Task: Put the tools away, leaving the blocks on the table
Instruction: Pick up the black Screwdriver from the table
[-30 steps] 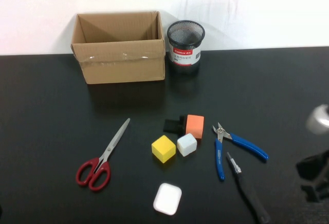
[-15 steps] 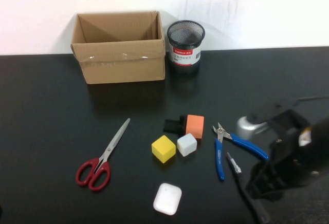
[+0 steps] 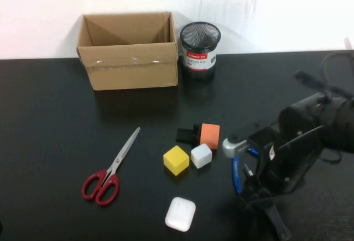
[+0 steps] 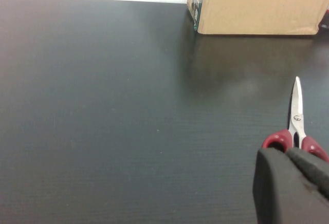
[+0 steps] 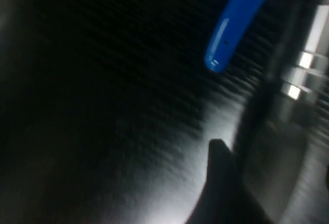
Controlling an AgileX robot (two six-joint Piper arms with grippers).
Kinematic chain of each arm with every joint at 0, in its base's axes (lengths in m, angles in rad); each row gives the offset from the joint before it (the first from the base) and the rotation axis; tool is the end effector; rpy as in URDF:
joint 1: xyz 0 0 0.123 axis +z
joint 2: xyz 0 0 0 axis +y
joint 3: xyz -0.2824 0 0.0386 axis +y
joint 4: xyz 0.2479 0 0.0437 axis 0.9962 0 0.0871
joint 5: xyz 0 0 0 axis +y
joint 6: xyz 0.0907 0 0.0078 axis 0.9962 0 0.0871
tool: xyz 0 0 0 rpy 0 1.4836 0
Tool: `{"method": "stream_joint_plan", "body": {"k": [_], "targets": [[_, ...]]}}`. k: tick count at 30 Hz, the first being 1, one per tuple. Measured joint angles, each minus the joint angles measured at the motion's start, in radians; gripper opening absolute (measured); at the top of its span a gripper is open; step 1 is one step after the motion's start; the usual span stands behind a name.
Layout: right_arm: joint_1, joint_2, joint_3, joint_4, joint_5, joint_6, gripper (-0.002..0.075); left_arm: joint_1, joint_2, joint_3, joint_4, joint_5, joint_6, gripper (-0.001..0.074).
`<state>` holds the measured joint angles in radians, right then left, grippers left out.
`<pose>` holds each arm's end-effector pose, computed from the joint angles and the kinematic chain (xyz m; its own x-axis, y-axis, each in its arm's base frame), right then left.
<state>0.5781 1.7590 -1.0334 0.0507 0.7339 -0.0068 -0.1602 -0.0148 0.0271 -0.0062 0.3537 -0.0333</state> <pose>0.2689 0.1791 0.1722 -0.8376 -0.5097 -0.1967 -0.5261 0.8495 0.0394 0.0523 -0.0086 0.1729 -0.2778 0.0053 -0.9606 0.1508 0.9878 -0.0382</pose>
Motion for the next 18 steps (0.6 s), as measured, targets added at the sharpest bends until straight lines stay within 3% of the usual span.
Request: {"method": "stream_joint_plan", "body": {"k": [4,9,18], "targets": [[0.000,0.057,0.000,0.000,-0.015,0.007,0.0308,0.000,0.000,0.000,0.000,0.000,0.000,-0.0004],[0.000,0.059,-0.004,-0.035,-0.009,0.061,-0.0006,0.000,0.000,0.000,0.000,0.000,0.000,-0.0004],[0.000,-0.131,-0.079,-0.101,0.036,0.061,-0.0006,0.000,0.000,0.000,0.000,0.000,0.000,-0.0004]]}}
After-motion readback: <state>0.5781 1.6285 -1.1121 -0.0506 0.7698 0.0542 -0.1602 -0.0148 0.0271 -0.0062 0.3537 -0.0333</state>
